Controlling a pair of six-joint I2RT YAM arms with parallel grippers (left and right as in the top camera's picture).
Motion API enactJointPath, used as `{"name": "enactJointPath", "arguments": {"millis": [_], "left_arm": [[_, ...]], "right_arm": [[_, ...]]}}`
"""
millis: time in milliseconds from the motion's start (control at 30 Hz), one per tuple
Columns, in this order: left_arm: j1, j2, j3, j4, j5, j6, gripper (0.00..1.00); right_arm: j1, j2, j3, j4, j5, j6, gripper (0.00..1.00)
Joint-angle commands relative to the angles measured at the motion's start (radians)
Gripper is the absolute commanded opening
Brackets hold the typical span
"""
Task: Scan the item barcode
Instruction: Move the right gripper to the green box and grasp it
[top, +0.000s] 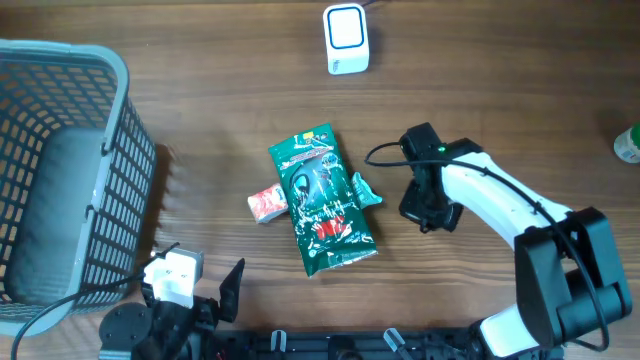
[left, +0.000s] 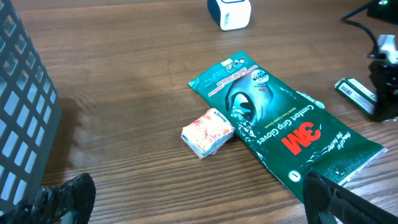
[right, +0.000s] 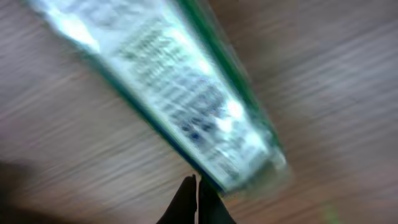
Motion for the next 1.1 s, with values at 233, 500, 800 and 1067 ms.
{"name": "enactJointPath", "arguments": {"millis": [233, 500, 800, 1067], "left_arm": [[0.000, -0.005, 0.000, 0.002, 0.013, -0.009, 1.00], [0.000, -0.005, 0.000, 0.002, 0.012, -0.009, 1.00], [0.000, -0.005, 0.000, 0.002, 0.012, -0.009, 1.00], [0.000, -0.005, 0.000, 0.002, 0.012, -0.009, 1.00]], "right_arm": [[-0.049, -0.064, 0.274, -0.166, 0.165, -0.195, 0.65], [-0.049, -0.059, 0.176, -0.062, 0.079, -0.415, 0.98], [-0.049, -0.054, 0.011, 0.075, 0.080, -0.447, 0.83], [-0.049, -0.053, -0.101, 0.211, 0.092, -0.468, 0.78]]}}
